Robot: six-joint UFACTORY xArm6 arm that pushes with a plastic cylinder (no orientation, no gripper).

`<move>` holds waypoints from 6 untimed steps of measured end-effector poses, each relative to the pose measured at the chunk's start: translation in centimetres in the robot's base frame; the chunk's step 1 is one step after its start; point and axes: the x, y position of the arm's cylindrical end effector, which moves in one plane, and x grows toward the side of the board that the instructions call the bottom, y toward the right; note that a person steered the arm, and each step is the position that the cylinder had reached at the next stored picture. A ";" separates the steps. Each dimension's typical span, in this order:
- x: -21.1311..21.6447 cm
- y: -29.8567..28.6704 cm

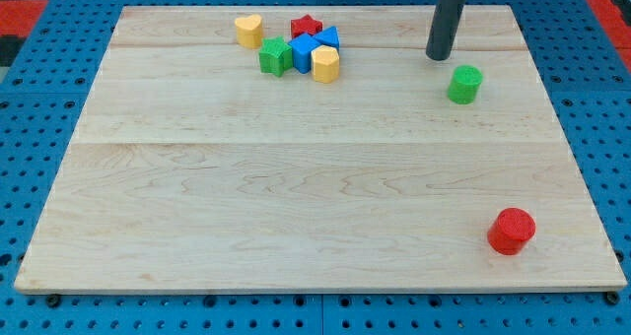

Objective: Move green circle towards center right

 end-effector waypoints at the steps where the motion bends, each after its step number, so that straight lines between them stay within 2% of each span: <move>1: 3.9 0.6; 2: 8.6 0.6; 3: 10.8 0.6; 4: 8.4 0.6; 5: 8.1 1.6; 6: 10.0 3.0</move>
